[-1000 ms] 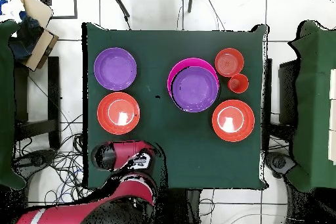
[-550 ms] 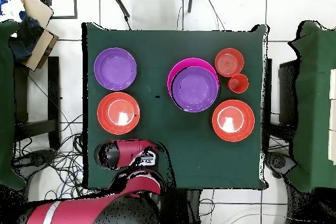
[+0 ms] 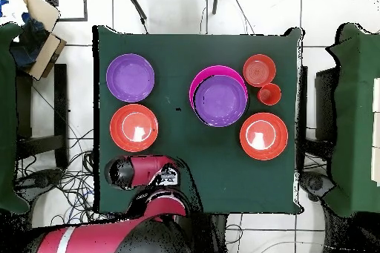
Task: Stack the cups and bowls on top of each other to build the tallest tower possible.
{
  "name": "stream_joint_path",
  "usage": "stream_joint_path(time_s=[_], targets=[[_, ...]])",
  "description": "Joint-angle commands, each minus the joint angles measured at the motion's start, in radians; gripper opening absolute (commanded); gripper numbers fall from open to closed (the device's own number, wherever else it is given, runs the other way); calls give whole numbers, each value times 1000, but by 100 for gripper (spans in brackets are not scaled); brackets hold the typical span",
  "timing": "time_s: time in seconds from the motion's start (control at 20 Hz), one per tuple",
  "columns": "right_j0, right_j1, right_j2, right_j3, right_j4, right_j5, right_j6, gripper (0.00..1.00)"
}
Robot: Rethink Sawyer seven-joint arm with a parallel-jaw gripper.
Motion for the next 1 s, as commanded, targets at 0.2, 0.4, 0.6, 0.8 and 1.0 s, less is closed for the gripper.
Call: stream_joint_path(time_s=[0.2,0.4,0.6,0.8,1.0], targets=[[82,-32,-69,-150,-54,179,40,100],[139,-9,-155,-176,-66,200,74,100],[137,-10,-178,-175,-81,206,54,100],[110,-1,-161,-163,-90,154,32,100],[67,17,-116,-158,-98,93,10,100]])
